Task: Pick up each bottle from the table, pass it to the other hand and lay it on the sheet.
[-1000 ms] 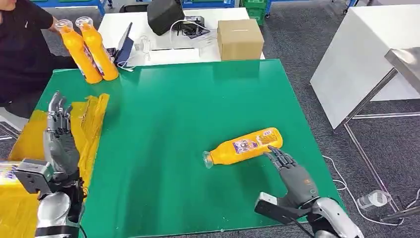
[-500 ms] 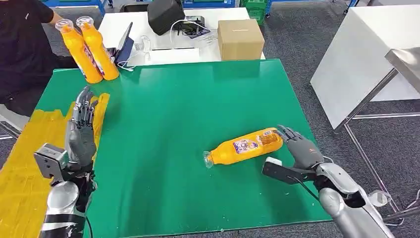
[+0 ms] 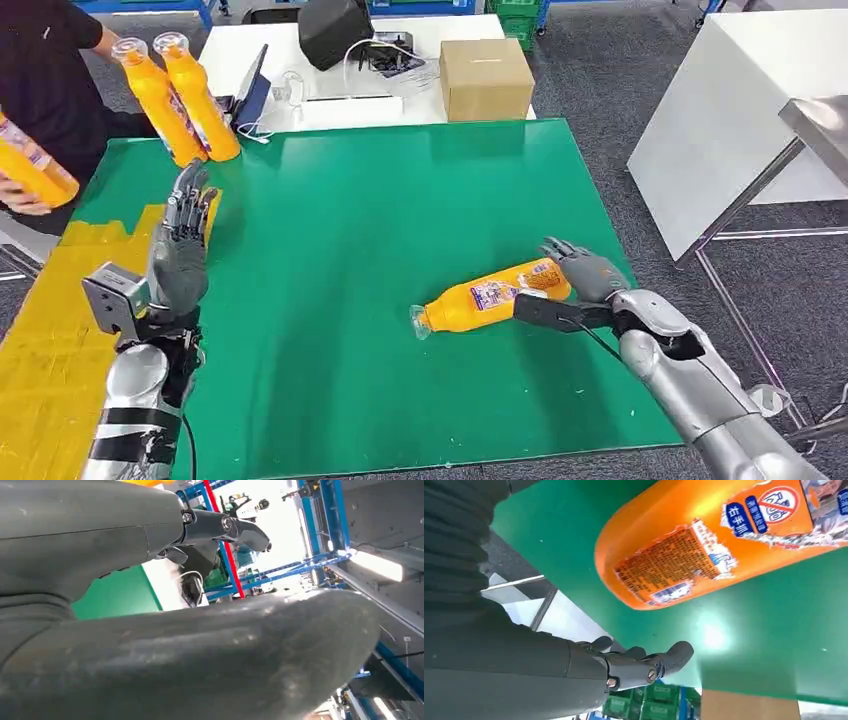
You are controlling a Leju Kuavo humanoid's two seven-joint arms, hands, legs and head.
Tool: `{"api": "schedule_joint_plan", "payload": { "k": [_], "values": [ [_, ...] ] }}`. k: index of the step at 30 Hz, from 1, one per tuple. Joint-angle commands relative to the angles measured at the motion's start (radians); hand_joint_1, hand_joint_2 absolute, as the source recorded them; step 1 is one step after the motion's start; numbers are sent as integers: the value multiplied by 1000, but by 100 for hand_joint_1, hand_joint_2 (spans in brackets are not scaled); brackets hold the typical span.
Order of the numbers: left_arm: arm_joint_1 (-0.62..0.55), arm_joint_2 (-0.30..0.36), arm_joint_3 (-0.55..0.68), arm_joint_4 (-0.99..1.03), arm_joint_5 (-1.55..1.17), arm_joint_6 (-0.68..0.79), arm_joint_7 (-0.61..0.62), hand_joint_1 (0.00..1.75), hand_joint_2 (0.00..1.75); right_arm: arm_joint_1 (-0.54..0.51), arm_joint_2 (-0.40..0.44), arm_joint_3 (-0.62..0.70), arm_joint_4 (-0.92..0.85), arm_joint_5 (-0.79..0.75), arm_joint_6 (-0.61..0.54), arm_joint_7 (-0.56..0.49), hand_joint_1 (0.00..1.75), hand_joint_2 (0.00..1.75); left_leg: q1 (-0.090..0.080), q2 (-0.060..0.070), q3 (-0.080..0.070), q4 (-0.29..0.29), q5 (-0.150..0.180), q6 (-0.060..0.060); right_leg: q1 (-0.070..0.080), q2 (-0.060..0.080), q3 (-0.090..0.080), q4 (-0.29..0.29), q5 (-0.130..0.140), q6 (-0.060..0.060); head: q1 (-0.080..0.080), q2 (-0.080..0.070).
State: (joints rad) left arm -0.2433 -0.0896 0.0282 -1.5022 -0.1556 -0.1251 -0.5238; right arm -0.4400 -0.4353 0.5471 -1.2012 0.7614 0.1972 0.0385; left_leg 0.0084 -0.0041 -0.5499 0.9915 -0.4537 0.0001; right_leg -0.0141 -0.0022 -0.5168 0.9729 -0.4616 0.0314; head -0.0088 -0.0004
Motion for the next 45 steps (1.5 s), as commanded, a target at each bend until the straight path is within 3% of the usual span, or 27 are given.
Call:
{"api": "schedule_joint_plan", "payload": {
  "k": [1, 11, 12, 26, 29, 31, 32, 33, 37, 41, 45],
  "values": [
    [-67, 23, -13, 99, 19, -13, 4, 0, 0, -172, 88, 169, 256, 20, 6, -29, 0, 175, 2, 5, 3, 1, -1, 1, 2, 5, 2, -2, 2, -3, 0, 0],
    [-118, 6, -52, 153, 28, -11, 3, 0, 0, -218, 187, 344, 507, 83, 22, -65, 3, 175, 2, 0, 1, -1, 0, 0, 2, 0, 2, -2, 1, -1, 0, 0],
    [-125, 7, -56, 163, 30, -10, 3, 0, 0, -218, 199, 353, 540, 83, 9, -73, 175, 175, 2, 0, 2, -1, 0, 0, 2, 0, 3, -2, 1, -2, 0, 0],
    [-135, 9, -66, 191, 35, -1, 11, 0, 0, -218, 230, 361, 604, 60, -5, -76, 175, 175, 1, 0, 11, 0, 1, 0, 1, -1, 9, -2, 1, -1, 0, 0],
    [-117, 30, -69, 196, 117, -112, 86, 0, 0, -166, 264, 222, 565, -34, -118, -8, 175, 175, 2, -1, 10, -1, 2, 0, 2, -2, 9, -3, 2, -2, 0, 0],
    [-55, 96, -92, 185, 297, -360, 176, 0, 0, -45, 368, -43, 318, -193, -378, -141, 175, 175, 2, 1, 14, -2, 1, 0, 1, 1, 12, -3, 2, -1, 0, 0],
    [-29, 119, -96, 185, 338, -420, 162, 0, 0, -4, 396, -86, 203, -224, -376, -161, 175, 175, 2, 4, 13, -3, 1, 0, 2, 4, 10, -4, 2, -2, 1, 0],
    [-3, 127, -100, 187, 340, -443, 152, 0, 175, 77, 444, -179, 35, -377, -336, -201, 175, 175, 2, 8, 14, -4, 0, -1, 2, 8, 10, -3, 2, -2, 1, 0],
    [38, 106, -117, 136, 281, -385, 127, 0, 175, 222, 460, -226, -208, -472, -316, -235, 175, 175, 2, 8, 9, -2, -2, -1, 3, 7, 6, 0, -1, -4, 0, 0],
    [63, 72, -112, 48, 259, -332, 102, 0, 175, 275, 478, -224, -270, -489, -332, -289, 175, 175, 3, -7, 1, 0, 1, 0, 3, -7, 2, 1, -2, -1, 0, 0],
    [65, 69, -116, 37, 260, -328, 111, 0, 175, 278, 478, -222, -272, -488, -332, -289, 175, 175, 4, -3, -3, 2, -1, 1, 4, -4, -1, 0, -2, -1, 1, 0]
  ]
}}
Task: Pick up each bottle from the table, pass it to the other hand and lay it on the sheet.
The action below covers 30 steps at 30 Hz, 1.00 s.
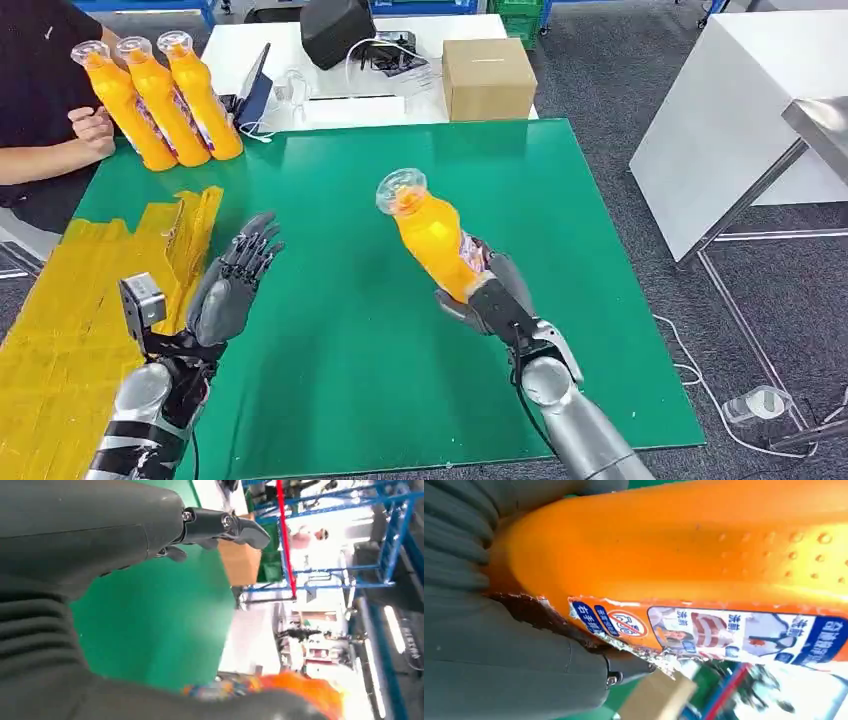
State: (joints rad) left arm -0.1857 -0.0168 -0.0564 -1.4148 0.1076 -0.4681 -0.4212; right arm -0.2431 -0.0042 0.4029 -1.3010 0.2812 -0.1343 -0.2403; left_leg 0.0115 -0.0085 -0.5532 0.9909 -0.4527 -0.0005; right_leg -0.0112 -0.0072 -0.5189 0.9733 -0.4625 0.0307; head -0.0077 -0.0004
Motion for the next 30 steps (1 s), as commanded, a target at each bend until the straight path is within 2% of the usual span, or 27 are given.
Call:
{"api": "schedule_joint_plan", "payload": {
  "k": [1, 5, 8, 15, 21, 30],
  "values": [
    [8, -1, -29, -49, -4, 15, 9, 0, 175, 77, 44, -80, -170, -9, 1, -10, 175, 175, 0, 1, 0, 1, -1, 1, -1, 1, 0, 0, 0, 0, -1, 0],
    [20, -49, -24, -84, 46, -3, -23, 0, 175, 78, 60, -69, -175, -12, 3, -34, 175, 175, -2, 1, -1, 0, 0, 0, -2, 0, -1, 0, 0, 0, 0, 0],
    [23, -93, -71, -112, 38, 22, -24, 0, 175, 76, 74, -23, -167, 7, 14, -24, 175, 175, -1, 1, -1, 2, -1, 1, -1, 0, 0, 0, 0, 0, -1, 0],
    [25, -70, -111, -93, 21, 55, -41, 0, 175, 96, 121, 115, -41, 89, 34, 2, 175, 175, -1, 3, 4, -1, -1, 0, -1, 3, 3, -2, 0, -1, -1, 0],
    [4, -83, -121, -7, 20, 40, -23, 0, 175, 35, 168, 222, 47, 154, 39, 18, 175, 175, 0, 3, 2, -1, 0, 0, 0, 3, 0, -2, 1, -1, -1, 0],
    [-5, -86, -169, 64, -11, 32, -14, 0, 175, -5, 200, 293, 76, 250, -2, 40, 175, 175, -1, 3, 1, -1, 0, 1, -1, 2, 0, -1, 1, 0, 0, 0]
  ]
}}
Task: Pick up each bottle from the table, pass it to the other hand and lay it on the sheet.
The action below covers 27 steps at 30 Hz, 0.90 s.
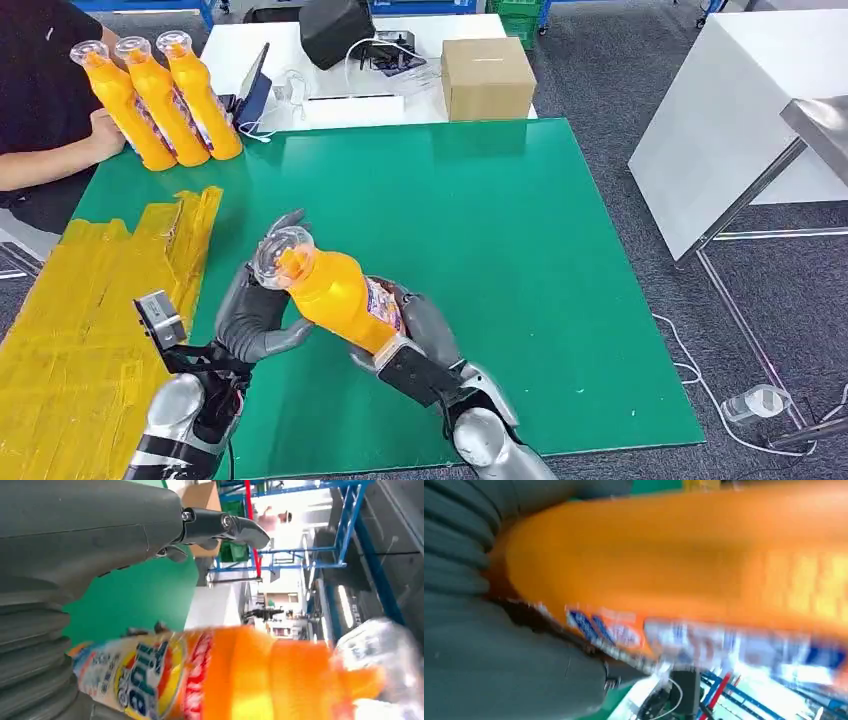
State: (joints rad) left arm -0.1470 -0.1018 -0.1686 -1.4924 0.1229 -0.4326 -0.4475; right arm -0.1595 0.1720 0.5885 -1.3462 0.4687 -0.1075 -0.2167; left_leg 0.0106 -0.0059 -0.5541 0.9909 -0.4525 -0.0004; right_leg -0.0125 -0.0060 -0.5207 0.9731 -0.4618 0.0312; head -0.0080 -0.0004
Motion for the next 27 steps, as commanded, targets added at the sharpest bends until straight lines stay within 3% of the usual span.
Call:
{"api": "schedule_joint_plan", "payload": {
  "k": [1, 16, 17, 18, 19, 20, 27],
  "values": [
    [-43, -1, -56, 142, -27, -4, 13, 0, 175, -88, 24, 108, 121, 63, -29, 16, 175, 175, 0, 1, 2, -1, 0, 0, 0, 1, 2, -1, 0, -1, 0, 0],
    [-66, 34, -149, 271, -102, -58, -38, 0, 175, -110, 28, 131, 209, 55, -17, 13, 175, 175, 0, 1, 1, -1, 0, 0, 0, 0, 1, -1, 0, 0, 0, 0],
    [-67, 31, -148, 269, -101, -56, -39, 30, 175, -110, 29, 132, 211, 55, -16, 12, 175, 175, 0, 1, 2, -1, 0, 0, 0, 0, 2, -1, 0, -1, 0, 0],
    [-67, 29, -144, 267, -102, -53, -40, 77, 175, -110, 30, 135, 214, 56, -13, 11, 175, 175, 0, 1, 2, -1, 0, 0, 1, 1, 2, -1, 0, -1, 0, 0],
    [-66, 27, -142, 264, -101, -52, -41, 150, 175, -109, 31, 137, 216, 58, -12, 10, 175, 175, 0, 0, 2, -1, 0, 0, 0, 0, 2, -1, 0, -1, 0, 0],
    [-64, 25, -138, 261, -99, -50, -42, 169, 175, -110, 32, 139, 219, 59, -11, 8, 175, 175, 0, 0, 1, 0, 0, 0, 0, 0, 1, -1, 0, -1, 0, 0],
    [-55, 14, -107, 240, -80, -47, -49, 175, 175, -104, 31, 143, 227, 65, -10, 6, 175, 175, 0, 0, 1, 0, 0, 0, 0, 0, 1, -1, 0, -1, 0, 0]
  ]
}}
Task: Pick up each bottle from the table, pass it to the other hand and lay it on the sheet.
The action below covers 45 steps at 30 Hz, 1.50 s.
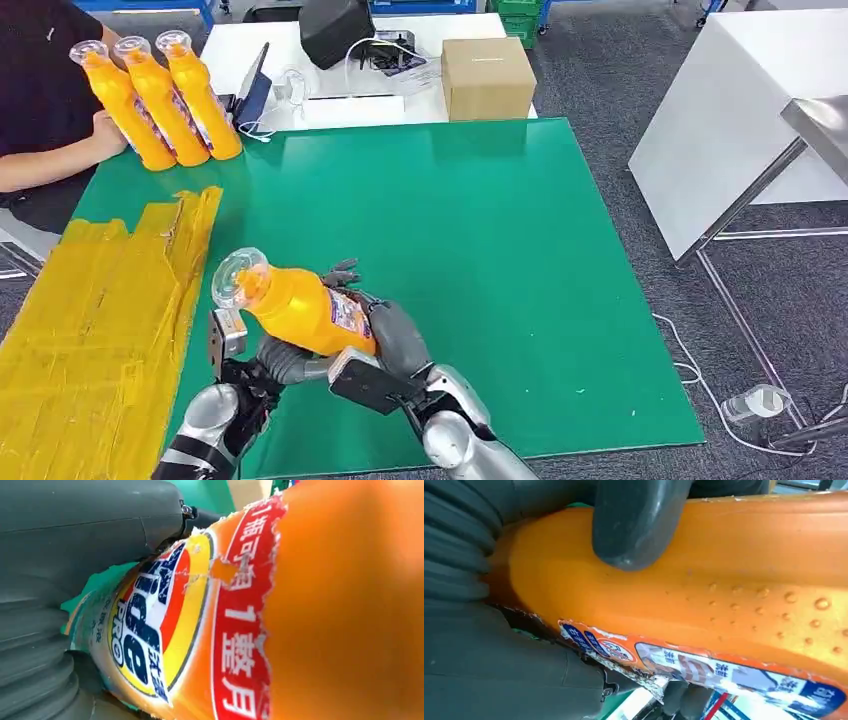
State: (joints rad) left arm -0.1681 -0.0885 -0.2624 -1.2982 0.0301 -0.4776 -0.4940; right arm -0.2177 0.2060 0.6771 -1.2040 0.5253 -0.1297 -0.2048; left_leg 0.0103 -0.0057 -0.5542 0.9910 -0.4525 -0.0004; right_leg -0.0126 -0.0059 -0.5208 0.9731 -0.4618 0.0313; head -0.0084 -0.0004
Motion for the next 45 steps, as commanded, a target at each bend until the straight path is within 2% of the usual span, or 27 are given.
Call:
{"api": "schedule_joint_plan", "payload": {
  "k": [1, 19, 20, 21, 25, 31, 36, 38, 40, 41, 45],
  "values": [
    [-34, 0, -13, 46, 13, -2, -2, 175, 175, -46, -3, 54, 85, 8, 12, -6, 175, 175, 1, 1, 2, 0, 0, 0, 1, 1, 2, -1, 0, -1, 0, 0],
    [-19, -11, 53, -7, 39, 13, -1, 175, 175, -19, -12, 33, 86, 35, -13, 9, 175, 175, 1, 0, 1, 0, 0, 0, 1, 0, 2, -1, 0, -1, 0, 0],
    [-19, -6, 66, -29, 4, 57, -11, 175, 175, -19, -16, 26, 88, 45, -23, 26, 129, 175, 1, 0, 2, 0, -1, 0, 1, 0, 3, -1, 0, -1, 0, 0],
    [-23, 3, 80, -48, -25, 86, -13, 175, 175, -16, -19, 14, 81, 50, -37, 30, 0, 175, 1, 0, 1, 0, 0, 0, 1, -1, 1, -1, 0, -1, 0, 0],
    [-60, 38, 166, -61, -121, 187, -22, 175, 175, -12, -50, -22, 42, 46, -28, 37, 0, 175, 1, -1, 0, 0, 0, 0, 1, -1, 1, -1, 0, -1, 0, 0],
    [-63, 57, 282, -26, -142, 190, -43, 175, 175, 1, -64, -41, -18, 48, -17, 37, 0, 175, 1, 1, 1, 0, 0, 0, 1, 0, 1, 0, 0, -1, 1, 0],
    [-63, 32, 286, -15, -194, 189, -56, 175, 175, 1, -61, -28, -7, 55, -10, 44, 0, 175, 1, 0, 1, 0, 0, 0, 1, 0, 2, -1, 0, -1, 0, 0],
    [-67, 40, 271, -21, -247, 237, -64, 175, 175, 4, -64, -28, -11, 58, -10, 45, 0, 175, 1, 0, 1, 0, 0, 0, 1, -1, 2, -1, 0, -1, 0, 0],
    [-83, 62, 261, -13, -353, 327, -50, 175, 175, 8, -69, -28, -18, 61, -12, 46, 0, 175, 1, 0, 1, 0, 0, 0, 1, -1, 2, -1, 0, -1, 0, 0],
    [-91, 68, 267, -11, -348, 324, -50, 175, 175, 8, -71, -29, -18, 61, -12, 46, 0, 175, 1, 0, 0, 0, 0, 0, 1, -1, 0, 0, 0, -1, 0, 0],
    [-169, 189, 204, 107, -691, 574, -16, 175, 175, 3, -93, -31, -35, 60, -12, 48, 0, 175, 1, -1, 0, 0, 1, 0, 1, -1, 1, 0, 0, -2, 0, 0]
  ]
}}
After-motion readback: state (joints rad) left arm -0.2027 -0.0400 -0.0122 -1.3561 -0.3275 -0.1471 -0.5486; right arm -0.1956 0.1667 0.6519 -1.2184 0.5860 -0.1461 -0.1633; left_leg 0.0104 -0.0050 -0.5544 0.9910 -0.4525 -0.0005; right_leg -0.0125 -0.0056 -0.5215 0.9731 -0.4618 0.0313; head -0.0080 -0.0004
